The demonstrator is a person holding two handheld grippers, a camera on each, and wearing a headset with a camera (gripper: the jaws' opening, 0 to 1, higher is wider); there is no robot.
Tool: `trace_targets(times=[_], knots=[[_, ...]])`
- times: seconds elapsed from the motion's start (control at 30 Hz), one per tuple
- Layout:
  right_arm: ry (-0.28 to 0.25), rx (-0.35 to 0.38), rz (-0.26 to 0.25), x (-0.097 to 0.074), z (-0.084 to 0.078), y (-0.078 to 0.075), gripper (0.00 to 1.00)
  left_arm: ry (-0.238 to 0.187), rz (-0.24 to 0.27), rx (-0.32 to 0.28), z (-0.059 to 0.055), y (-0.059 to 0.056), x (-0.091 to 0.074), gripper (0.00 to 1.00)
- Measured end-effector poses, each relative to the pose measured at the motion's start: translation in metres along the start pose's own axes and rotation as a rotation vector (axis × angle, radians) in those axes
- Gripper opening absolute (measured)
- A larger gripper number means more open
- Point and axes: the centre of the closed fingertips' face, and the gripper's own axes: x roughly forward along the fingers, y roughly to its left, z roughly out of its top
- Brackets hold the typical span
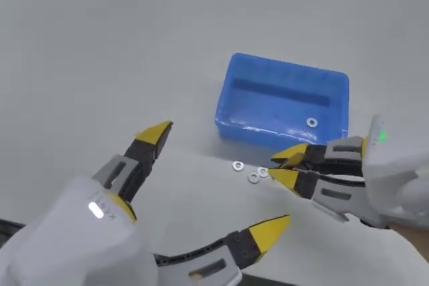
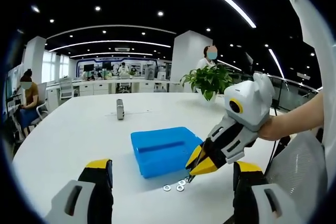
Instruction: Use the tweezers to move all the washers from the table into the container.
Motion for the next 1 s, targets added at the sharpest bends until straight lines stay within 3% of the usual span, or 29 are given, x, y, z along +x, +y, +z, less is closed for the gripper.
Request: trace_targets(times=[0.2, 0.27, 0.33, 0.4, 0.57, 0.77, 0.83, 0.93, 1.0], knots=[[-0.020, 0.030, 0.004, -0.013, 0.010, -0.001, 0.03, 0.006, -0.001, 0.002, -0.001, 0.000, 0.000, 0.97], [-0.055, 0.083, 0.009, -0.021, 0.020, -0.003, 0.03, -0.012, 0.000, -0.002, 0.002, 0.000, -0.001, 0.97], [-0.117, 0.190, 0.047, -0.031, 0.034, -0.003, 0.03, -0.011, 0.000, -0.008, 0.002, 0.000, -0.001, 0.97], [-0.162, 0.222, 0.009, -0.041, 0.043, -0.014, 0.03, -0.001, 0.002, -0.004, 0.000, 0.001, 0.000, 0.96], [-0.146, 0.212, -0.065, -0.056, 0.044, -0.044, 0.03, -0.006, -0.001, 0.001, 0.001, 0.000, 0.000, 0.96], [-0.131, 0.256, -0.152, -0.051, 0.033, -0.086, 0.03, -0.005, -0.005, 0.003, 0.001, 0.000, 0.001, 0.96], [-0.134, 0.303, -0.161, -0.047, 0.030, -0.094, 0.03, -0.002, -0.004, 0.003, 0.000, 0.000, 0.001, 0.96], [-0.140, 0.313, -0.166, -0.035, 0.023, -0.108, 0.03, 0.009, 0.009, 0.008, -0.002, 0.003, 0.001, 0.95], [-0.117, 0.302, -0.161, -0.027, 0.017, -0.111, 0.03, 0.010, 0.009, 0.004, -0.002, 0.003, 0.001, 0.95]])
